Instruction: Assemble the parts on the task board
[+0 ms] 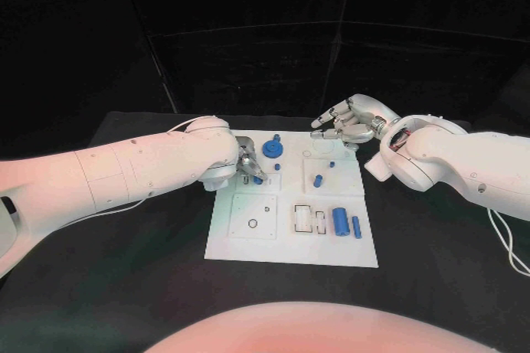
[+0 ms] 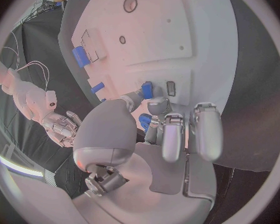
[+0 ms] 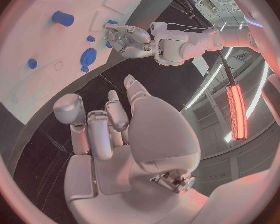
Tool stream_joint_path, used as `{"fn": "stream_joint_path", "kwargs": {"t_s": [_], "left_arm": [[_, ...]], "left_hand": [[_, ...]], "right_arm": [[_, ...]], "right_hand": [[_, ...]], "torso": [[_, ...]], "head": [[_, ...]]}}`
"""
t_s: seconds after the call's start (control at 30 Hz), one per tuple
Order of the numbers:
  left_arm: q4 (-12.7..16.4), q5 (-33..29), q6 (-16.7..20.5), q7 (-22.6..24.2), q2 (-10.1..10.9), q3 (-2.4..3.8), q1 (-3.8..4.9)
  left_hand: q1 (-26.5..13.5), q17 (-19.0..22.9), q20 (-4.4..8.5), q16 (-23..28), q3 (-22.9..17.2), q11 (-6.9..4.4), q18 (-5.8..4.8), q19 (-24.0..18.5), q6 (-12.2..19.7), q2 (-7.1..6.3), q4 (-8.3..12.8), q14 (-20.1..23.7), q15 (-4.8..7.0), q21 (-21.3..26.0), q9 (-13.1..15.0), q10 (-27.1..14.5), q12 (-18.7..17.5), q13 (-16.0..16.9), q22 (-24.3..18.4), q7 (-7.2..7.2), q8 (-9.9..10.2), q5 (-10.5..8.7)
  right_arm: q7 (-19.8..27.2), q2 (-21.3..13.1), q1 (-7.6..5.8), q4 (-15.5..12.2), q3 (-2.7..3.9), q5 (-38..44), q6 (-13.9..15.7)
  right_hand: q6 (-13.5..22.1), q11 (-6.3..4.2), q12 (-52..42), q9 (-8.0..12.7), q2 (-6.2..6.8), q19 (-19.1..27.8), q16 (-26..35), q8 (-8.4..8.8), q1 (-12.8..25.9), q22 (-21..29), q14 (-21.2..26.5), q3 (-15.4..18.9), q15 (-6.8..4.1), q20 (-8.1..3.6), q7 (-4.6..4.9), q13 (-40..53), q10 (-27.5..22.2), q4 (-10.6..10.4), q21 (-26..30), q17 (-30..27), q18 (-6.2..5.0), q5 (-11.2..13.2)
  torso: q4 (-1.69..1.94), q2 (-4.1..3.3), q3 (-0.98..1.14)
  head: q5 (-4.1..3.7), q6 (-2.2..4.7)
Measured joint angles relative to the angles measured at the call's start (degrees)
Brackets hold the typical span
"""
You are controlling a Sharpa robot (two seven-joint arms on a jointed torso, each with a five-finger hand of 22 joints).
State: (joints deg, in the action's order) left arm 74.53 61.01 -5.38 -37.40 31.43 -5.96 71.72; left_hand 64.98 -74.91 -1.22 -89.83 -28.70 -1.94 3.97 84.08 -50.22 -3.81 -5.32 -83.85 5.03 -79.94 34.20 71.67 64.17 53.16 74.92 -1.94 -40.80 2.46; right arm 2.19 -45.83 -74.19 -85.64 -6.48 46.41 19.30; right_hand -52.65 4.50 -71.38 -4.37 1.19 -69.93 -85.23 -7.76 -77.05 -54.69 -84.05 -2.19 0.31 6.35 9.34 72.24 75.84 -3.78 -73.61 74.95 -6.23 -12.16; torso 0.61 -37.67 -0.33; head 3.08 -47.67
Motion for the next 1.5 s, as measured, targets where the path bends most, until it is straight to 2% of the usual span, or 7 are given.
{"fn": "stream_joint_path", "kwargs": {"t_s": [0.37, 0.5, 0.7, 0.93, 1.5], "left_arm": [[-0.9, 0.0, -0.3, -0.2, -0.7, 0.00, 0.01], [-1.2, 0.0, -0.5, -0.3, -0.9, -0.01, 0.03], [-1.8, 0.0, -0.6, -0.6, -1.2, -0.04, 0.03], [-2.1, 0.1, -0.8, -0.9, -1.4, -0.07, 0.03], [-2.4, 0.1, -0.9, -0.9, -1.5, -0.06, 0.02]], "left_hand": [[-1.1, 0.0, 0.20, 0.0, 0.4, 0.01, 0.00, -0.2, -0.3, -0.09, 1.2, -0.2, 0.20, 0.0, 0.1, 0.0, 0.2, 0.2, 0.0, 0.07, -0.3, 0.00], [-1.7, 0.0, 0.20, 0.0, 2.3, 0.01, 0.00, -0.2, -0.6, 0.48, -0.1, -0.2, 0.20, 0.0, 0.2, 0.0, 0.5, 0.6, 0.0, 0.00, -0.5, 0.00], [-3.1, 0.0, 0.40, 0.0, 5.5, -0.23, 0.00, 0.0, -1.1, 0.43, -1.8, -0.2, 0.20, -0.3, 0.5, 0.2, 0.9, 1.0, 0.0, 0.30, -0.6, 0.02], [-3.9, 0.0, 0.39, 0.0, 8.2, -0.42, 0.00, 0.0, -1.4, 0.97, -3.2, -0.2, 0.19, -0.5, 0.4, 0.4, 1.3, 1.4, 0.0, 0.19, -0.5, 0.02], [-6.8, 0.0, 0.39, 0.0, 16.8, -0.21, 0.00, 0.0, -1.5, -0.11, -7.6, -0.1, 0.32, -0.5, 1.0, 0.6, 1.7, 1.6, 0.0, 0.29, -0.7, 0.02]], "right_arm": [[0.0, 0.0, 0.00, 0.0, 0.00, 0.0, 0.0], [0.0, 0.0, 0.00, 0.0, 0.00, 0.0, 0.0], [0.0, 0.0, 0.00, 0.0, 0.00, 0.0, 0.0], [0.0, 0.0, 0.00, 0.0, 0.00, 0.0, 0.0], [0.0, 0.0, 0.00, 0.0, 0.00, 0.0, 0.0]], "right_hand": [[0.0, 0.00, 0.0, 0.0, 0.00, 0.0, 0.0, 0.00, 0.0, 0.0, 0.0, 0.0, 0.00, 0.00, 0.00, 0.0, 0.0, 0.0, 0.0, 0.0, 0.00, 0.0], [0.0, 0.00, 0.0, 0.0, 0.00, 0.0, 0.0, 0.00, 0.0, 0.0, 0.0, 0.0, 0.00, 0.00, 0.00, 0.0, 0.0, 0.0, 0.0, 0.0, 0.00, 0.0], [0.0, 0.00, 0.0, 0.0, 0.00, 0.0, 0.0, 0.00, 0.0, 0.2, 0.0, 0.2, 0.00, 0.00, 0.00, -0.1, 0.0, -0.2, 0.0, 0.0, 0.00, 0.0], [0.0, 0.00, 0.0, 0.0, 0.00, 0.0, 0.0, 0.00, 0.0, 0.2, 0.0, 0.2, 0.00, 0.00, 0.00, -0.1, 0.0, -0.2, 0.0, 0.0, 0.00, 0.0], [0.0, 0.00, 0.0, 0.0, 0.00, 0.2, 0.0, 0.00, 0.0, 0.3, 0.0, 0.3, 0.00, -0.20, 0.00, -0.2, 0.0, -0.3, 0.2, 0.0, 0.00, 0.0]], "torso": [[0.01, 0.03, 0.00], [0.02, 0.03, 0.00], [0.05, 0.03, -0.01], [0.09, 0.05, -0.01], [0.10, 0.07, -0.02]], "head": [[-0.14, -0.02], [-0.14, -0.03], [-0.17, -0.03], [-0.27, -0.02], [-0.35, 0.04]]}}
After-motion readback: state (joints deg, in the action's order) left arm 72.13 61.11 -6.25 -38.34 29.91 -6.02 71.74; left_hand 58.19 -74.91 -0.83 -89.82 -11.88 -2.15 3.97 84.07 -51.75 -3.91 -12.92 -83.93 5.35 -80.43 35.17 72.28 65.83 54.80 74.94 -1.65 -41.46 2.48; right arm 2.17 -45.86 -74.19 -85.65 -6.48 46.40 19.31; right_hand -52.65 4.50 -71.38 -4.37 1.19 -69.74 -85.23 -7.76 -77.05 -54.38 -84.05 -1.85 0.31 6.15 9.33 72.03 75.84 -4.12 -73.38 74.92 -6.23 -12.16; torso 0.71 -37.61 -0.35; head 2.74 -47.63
